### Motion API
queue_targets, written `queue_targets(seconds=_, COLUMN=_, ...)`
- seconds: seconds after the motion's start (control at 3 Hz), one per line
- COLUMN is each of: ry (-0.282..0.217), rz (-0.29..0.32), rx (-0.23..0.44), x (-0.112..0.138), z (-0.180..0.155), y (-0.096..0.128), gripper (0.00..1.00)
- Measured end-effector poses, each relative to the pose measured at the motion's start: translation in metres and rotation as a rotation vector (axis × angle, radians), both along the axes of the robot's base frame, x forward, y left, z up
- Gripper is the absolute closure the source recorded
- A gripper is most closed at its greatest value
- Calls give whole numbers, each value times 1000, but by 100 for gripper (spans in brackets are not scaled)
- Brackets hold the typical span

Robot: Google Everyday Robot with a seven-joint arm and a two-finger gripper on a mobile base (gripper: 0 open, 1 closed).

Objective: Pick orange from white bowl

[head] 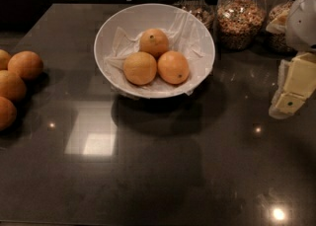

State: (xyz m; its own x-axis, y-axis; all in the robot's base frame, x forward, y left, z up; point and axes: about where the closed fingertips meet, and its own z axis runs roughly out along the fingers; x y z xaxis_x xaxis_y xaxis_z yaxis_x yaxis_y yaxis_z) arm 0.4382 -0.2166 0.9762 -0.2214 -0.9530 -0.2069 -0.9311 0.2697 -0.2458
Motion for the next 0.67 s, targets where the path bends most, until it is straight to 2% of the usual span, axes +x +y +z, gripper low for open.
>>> queue_targets(seconds=0.33, ry=-3, rz=2, rx=9, x=4, z=-1, y=2, gripper=0)
queue_targets(seconds=0.67, ry=-22, rz=29, rx=41, x=24, z=-6, y=20, gripper=0)
